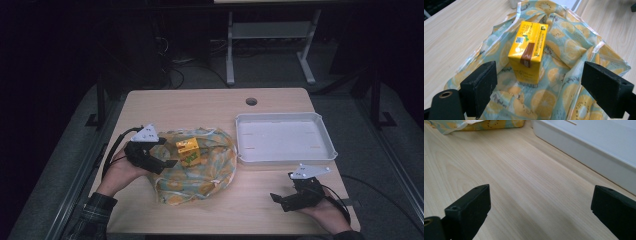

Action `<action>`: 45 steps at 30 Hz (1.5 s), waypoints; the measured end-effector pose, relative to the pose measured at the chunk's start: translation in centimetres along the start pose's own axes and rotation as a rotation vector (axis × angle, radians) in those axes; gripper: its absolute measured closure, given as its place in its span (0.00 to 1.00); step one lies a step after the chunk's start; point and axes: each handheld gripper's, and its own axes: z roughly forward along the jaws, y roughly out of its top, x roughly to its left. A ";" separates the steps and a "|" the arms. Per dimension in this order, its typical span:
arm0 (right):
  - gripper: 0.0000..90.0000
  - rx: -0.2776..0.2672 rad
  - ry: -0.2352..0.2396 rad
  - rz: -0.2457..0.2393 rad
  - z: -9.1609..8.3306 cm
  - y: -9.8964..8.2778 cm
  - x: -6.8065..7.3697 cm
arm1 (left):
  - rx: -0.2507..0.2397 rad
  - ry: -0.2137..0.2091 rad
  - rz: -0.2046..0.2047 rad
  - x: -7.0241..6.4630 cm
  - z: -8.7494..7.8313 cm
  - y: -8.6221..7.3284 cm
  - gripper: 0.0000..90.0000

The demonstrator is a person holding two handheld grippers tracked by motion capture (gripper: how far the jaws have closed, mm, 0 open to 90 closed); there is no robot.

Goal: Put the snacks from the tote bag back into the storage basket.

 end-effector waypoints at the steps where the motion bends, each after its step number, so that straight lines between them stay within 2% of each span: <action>1: 0.02 0.000 0.000 0.000 0.0 0.0 0.0 | 0.003 -0.002 0.009 0.1 0.1 0.2 0.14; 14: 0.02 0.000 0.002 0.005 0.0 -0.1 0.0 | 0.055 -0.027 0.053 0.5 2.1 2.4 0.14; 17: 0.02 0.001 0.005 0.001 0.0 -0.1 0.0 | 0.099 -0.038 0.068 0.7 2.8 3.3 0.14; 25: 0.02 0.002 0.009 -0.005 0.0 -0.1 0.0 | 0.171 -0.052 0.096 1.2 3.8 4.6 0.14; 29: 0.02 0.003 0.009 -0.004 0.0 -0.2 0.0 | 0.238 -0.056 0.117 1.4 4.6 5.2 0.15; 34: 0.02 0.008 0.008 -0.008 0.0 -0.2 0.1 | 0.280 -0.066 0.108 1.5 5.4 5.4 0.15; 35: 0.02 0.006 0.010 -0.003 0.0 -0.2 0.1 | 0.309 -0.067 0.113 1.7 5.8 5.4 0.15; 40: 0.02 0.007 0.010 -0.007 -0.1 -0.3 0.0 | 0.332 -0.063 0.103 1.7 6.5 5.4 0.17; 45: 0.02 0.007 0.007 -0.009 -0.1 -0.3 0.0 | 0.355 -0.063 0.102 1.6 7.0 5.4 0.22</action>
